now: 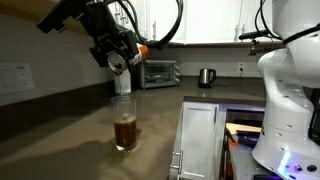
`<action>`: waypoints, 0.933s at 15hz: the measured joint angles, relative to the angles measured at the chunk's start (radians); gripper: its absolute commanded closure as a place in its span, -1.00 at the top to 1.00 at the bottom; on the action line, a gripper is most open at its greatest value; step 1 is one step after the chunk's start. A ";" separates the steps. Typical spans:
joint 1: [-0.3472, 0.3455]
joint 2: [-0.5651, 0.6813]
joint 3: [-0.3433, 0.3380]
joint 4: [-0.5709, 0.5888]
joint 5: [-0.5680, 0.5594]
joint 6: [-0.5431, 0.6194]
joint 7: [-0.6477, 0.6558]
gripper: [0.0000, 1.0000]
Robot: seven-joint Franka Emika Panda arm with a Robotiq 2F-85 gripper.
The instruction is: Pour the contents of the can into the glass
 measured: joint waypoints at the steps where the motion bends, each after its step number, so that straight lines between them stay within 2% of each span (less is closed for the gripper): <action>1: 0.002 0.001 0.000 0.000 0.000 -0.002 0.005 -0.48; 14: 0.003 0.004 -0.016 -0.004 0.000 -0.032 0.012 -0.48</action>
